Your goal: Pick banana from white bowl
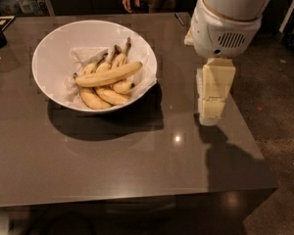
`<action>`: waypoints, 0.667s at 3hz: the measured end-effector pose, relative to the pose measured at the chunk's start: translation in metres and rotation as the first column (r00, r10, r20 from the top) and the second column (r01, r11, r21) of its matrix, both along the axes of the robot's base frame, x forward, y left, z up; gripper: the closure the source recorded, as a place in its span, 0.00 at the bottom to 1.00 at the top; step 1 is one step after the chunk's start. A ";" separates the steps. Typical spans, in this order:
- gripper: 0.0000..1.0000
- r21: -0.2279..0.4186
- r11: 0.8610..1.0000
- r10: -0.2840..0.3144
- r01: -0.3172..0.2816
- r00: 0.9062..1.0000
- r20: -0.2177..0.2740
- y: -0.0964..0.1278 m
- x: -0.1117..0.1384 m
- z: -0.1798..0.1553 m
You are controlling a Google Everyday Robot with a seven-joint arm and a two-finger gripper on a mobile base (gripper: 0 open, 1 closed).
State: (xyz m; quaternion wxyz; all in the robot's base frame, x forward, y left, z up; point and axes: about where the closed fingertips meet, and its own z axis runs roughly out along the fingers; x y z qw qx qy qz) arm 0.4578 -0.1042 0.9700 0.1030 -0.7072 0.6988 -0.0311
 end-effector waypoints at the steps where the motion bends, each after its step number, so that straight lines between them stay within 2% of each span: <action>1: 0.00 0.011 1.000 0.002 -0.002 1.000 0.021 0.003 0.003 0.003; 2: 0.00 0.063 0.998 0.003 -0.005 1.000 0.030 0.028 0.020 0.002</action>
Offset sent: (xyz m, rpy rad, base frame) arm 0.0339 0.0522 -0.0064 0.1085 0.0015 0.0030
